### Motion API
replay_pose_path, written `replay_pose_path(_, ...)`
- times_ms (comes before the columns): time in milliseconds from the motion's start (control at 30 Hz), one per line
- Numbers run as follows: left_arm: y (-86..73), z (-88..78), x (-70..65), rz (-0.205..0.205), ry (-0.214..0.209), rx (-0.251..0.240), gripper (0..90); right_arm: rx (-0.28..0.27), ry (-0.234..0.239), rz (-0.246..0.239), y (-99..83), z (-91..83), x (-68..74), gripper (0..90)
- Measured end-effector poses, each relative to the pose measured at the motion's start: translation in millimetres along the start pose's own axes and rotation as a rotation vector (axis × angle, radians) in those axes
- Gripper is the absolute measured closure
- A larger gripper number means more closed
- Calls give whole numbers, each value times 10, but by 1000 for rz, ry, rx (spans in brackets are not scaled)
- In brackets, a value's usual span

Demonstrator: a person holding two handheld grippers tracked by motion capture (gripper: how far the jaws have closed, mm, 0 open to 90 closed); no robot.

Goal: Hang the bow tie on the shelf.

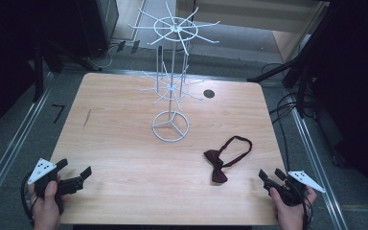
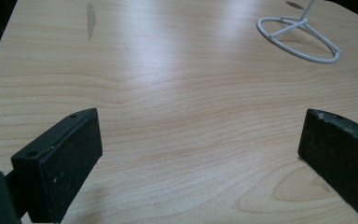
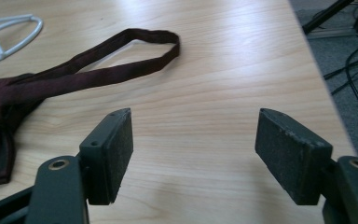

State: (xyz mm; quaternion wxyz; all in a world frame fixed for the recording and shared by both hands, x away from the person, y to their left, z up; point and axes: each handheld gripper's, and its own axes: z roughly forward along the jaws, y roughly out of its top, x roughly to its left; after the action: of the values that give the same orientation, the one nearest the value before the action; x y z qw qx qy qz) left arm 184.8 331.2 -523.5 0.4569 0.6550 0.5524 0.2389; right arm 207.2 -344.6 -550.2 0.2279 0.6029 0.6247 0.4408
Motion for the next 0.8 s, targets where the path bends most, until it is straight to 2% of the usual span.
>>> replay_pose_path(233, 0, -1, 3, -2, -4, -1, 2, 29, 32, -36, 109, 67, 191, 292)
replay_pose_path(333, 0, -3, 4, -4, -5, -3, 2, 66, 44, -50, 230, 123, 310, 303)
replay_pose_path(400, -1, -3, 4, -5, -6, -6, 2, 70, 47, -55, 254, 133, 326, 312)
replay_pose_path(467, -2, -7, 4, -1, -7, -6, 2, 101, 57, -53, 313, 159, 370, 333)
replay_pose_path(533, -4, -11, 8, 3, -10, -8, 2, 163, 92, -54, 394, 206, 448, 337)
replay_pose_path(567, -4, -11, 8, 3, -10, -8, 2, 163, 92, -54, 394, 206, 448, 337)
replay_pose_path(600, -4, -12, 10, -1, -12, -8, 2, 202, 79, -66, 437, 247, 519, 336)
replay_pose_path(633, -4, -12, 10, -1, -12, -8, 2, 202, 79, -66, 437, 247, 519, 336)
replay_pose_path(800, -4, -10, 9, 2, -11, -7, 2, 284, 63, -89, 521, 356, 683, 325)
